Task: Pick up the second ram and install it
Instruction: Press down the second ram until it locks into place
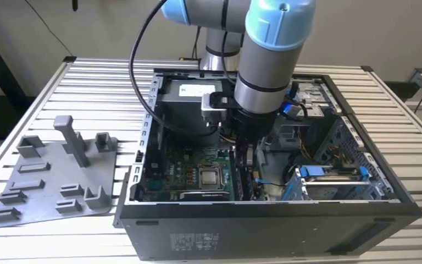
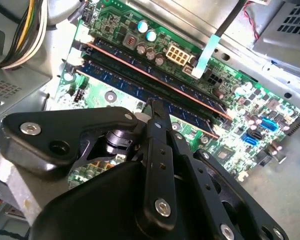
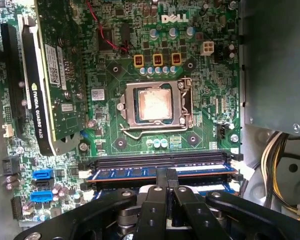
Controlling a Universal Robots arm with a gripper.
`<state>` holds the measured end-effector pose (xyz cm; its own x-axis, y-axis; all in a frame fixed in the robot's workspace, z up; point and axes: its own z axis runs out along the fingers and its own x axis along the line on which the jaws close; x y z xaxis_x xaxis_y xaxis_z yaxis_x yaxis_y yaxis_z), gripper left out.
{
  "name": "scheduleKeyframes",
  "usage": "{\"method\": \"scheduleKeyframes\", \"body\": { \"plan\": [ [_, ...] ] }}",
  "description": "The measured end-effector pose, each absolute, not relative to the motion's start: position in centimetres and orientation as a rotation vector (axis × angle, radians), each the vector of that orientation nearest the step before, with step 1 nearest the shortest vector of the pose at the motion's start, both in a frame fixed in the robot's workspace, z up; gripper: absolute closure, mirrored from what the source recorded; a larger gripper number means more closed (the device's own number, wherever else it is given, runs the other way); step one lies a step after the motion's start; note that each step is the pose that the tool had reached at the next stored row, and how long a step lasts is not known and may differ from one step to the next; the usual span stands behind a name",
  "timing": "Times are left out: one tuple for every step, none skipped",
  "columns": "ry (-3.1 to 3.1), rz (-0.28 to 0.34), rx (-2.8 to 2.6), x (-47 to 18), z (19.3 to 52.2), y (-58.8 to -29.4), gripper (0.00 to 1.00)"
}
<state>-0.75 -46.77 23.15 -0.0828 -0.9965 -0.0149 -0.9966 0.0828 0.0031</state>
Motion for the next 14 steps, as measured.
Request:
{"method": "scheduleKeyframes", "body": {
  "plan": [
    [2.305,0.019,-2.122,-0.7,23.0,-46.8,0.89],
    [2.305,0.019,-2.122,-0.7,22.8,-46.8,0.89],
    [2.304,0.019,-2.122,-0.7,22.6,-46.8,0.89],
    [2.304,0.019,-2.123,-0.7,22.4,-46.8,0.89],
    [2.304,0.018,-2.124,-0.8,22.3,-46.8,0.89],
    [2.304,0.018,-2.125,-0.8,22.1,-46.8,0.89],
    [2.303,0.018,-2.126,-0.8,21.9,-46.8,0.89],
    [2.303,0.018,-2.127,-0.8,21.8,-46.8,0.89],
    [2.302,0.017,-2.128,-0.7,21.8,-46.8,0.89],
    [2.302,0.018,-2.128,-0.7,22.0,-46.8,0.89],
    [2.299,0.021,-2.125,-0.7,22.2,-46.7,0.89],
    [2.299,0.021,-2.125,-0.7,22.7,-46.7,0.89],
    [2.301,0.019,-2.126,-0.7,23.2,-46.8,0.89],
    [2.301,0.019,-2.126,-0.7,23.7,-46.8,0.89]
  ]
}}
